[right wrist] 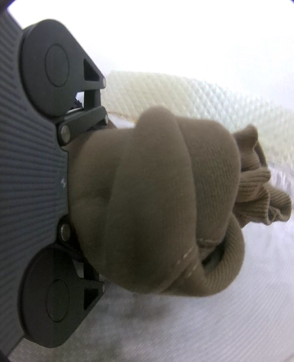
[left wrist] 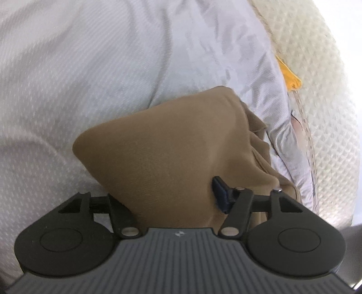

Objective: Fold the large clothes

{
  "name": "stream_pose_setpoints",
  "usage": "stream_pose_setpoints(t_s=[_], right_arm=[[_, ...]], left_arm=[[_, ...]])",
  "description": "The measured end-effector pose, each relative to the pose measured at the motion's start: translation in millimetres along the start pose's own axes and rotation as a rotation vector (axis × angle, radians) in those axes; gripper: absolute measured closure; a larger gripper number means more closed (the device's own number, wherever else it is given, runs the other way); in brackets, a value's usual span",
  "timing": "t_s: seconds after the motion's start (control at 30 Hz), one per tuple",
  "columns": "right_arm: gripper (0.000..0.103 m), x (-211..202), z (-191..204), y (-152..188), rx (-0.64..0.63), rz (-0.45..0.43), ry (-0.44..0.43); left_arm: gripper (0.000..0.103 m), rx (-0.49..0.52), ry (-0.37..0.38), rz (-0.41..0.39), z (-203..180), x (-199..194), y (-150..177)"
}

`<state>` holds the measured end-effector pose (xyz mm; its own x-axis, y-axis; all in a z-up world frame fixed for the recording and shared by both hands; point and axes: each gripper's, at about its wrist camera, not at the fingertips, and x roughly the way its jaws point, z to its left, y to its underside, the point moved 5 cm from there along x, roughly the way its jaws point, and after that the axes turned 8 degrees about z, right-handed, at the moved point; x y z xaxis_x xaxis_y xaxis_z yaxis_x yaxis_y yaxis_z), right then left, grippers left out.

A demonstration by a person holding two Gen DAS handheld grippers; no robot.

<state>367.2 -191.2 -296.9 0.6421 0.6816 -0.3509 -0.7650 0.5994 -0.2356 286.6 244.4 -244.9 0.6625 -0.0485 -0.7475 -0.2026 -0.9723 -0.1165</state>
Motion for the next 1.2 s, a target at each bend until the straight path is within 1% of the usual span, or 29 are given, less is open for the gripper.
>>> stream_pose_setpoints(t_s=[0.1, 0.3, 0.4, 0.5, 0.57, 0.67, 0.8, 0.87, 0.97, 1.13, 1.17, 1.2], right_arm=[[0.027, -1.3, 6.6, -1.1, -0.040, -0.010, -0.027], [0.031, 0.5, 5.3, -2.4, -0.043, -0.010, -0.007], [0.032, -2.8, 7.8, -3.2, -0.043, -0.009, 0.000], [0.032, -2.3, 8.0, -1.2, -0.034, -0.008, 0.005], [0.032, -1.8, 8.2, -1.3, -0.027, -0.007, 0.012], [0.032, -3.3, 8.8, -0.3, -0.021, -0.007, 0.021], [0.032, -2.6, 6.1, -1.1, 0.012, -0.002, 0.035], [0.032, -3.7, 6.7, -0.4, 0.016, -0.001, 0.037], [0.032, -5.5, 15.9, 0.9, -0.019, 0.001, 0.047], [0.039, -7.5, 35.6, 0.7, -0.082, 0.006, 0.066], [0.039, -8.9, 41.3, 1.7, -0.108, 0.004, 0.067], [0.040, -8.8, 45.7, 0.3, -0.132, 0.001, 0.068]], left_arm=[[0.040, 0.022, -0.002, 0.001, -4.4, -3.8, -1.0], [0.039, -0.006, 0.020, 0.017, 6.3, -5.5, -2.1], [0.034, -0.039, 0.035, 0.030, 13.7, -3.4, -1.1], [0.027, -0.069, 0.042, 0.048, 20.0, -0.6, -0.7], [0.019, -0.086, 0.048, 0.056, 24.1, 2.9, 0.9], [0.015, -0.133, 0.069, 0.065, 33.2, 8.2, 1.3], [0.015, -0.143, 0.081, 0.057, 34.7, 14.2, 2.6], [0.022, -0.120, 0.068, 0.036, 31.8, 12.8, 4.2], [0.029, -0.042, 0.031, -0.014, 20.2, 9.4, 7.0], [0.040, 0.054, -0.011, -0.058, 6.8, 1.3, 10.2], [0.046, 0.071, -0.015, -0.065, 5.0, -0.9, 10.8], [0.048, 0.095, -0.009, -0.078, 2.1, -3.8, 11.5]])
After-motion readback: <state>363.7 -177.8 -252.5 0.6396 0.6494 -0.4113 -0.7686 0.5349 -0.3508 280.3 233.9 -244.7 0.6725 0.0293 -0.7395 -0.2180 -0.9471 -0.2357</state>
